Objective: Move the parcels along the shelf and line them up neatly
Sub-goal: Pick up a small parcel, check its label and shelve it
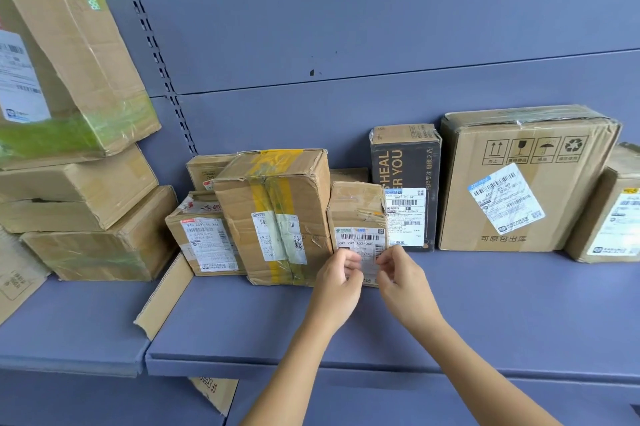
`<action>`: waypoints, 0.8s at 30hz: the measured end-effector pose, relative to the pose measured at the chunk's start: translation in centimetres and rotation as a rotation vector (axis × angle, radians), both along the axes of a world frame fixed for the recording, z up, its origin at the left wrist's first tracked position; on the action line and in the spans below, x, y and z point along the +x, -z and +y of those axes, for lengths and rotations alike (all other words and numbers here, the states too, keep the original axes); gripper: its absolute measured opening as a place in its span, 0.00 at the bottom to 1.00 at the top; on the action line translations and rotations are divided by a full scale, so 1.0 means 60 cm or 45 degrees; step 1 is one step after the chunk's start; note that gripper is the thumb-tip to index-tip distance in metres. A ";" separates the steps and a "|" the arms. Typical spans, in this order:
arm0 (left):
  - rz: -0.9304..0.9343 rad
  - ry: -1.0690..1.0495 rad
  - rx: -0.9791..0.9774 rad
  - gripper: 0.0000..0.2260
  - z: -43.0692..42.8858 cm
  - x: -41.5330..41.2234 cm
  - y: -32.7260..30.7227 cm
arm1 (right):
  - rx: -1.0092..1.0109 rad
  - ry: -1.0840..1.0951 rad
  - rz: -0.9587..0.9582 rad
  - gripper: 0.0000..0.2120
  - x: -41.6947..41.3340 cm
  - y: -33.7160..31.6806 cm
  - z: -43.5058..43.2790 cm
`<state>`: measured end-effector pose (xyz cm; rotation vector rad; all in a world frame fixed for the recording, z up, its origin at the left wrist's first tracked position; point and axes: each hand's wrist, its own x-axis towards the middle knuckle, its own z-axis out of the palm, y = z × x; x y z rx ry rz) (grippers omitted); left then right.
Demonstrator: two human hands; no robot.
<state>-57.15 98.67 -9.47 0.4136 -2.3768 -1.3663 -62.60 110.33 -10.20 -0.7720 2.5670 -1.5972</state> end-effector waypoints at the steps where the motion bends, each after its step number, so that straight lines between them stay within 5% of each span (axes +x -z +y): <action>1: 0.001 -0.007 -0.006 0.09 -0.001 -0.002 0.000 | 0.017 0.009 0.008 0.07 -0.001 -0.001 -0.003; 12: -0.051 0.009 -0.005 0.08 -0.008 -0.002 -0.007 | 0.046 -0.012 -0.035 0.05 0.001 -0.004 -0.002; 24: -0.085 -0.071 -0.081 0.07 -0.012 0.003 -0.027 | 0.060 -0.274 -0.179 0.15 0.030 0.009 0.041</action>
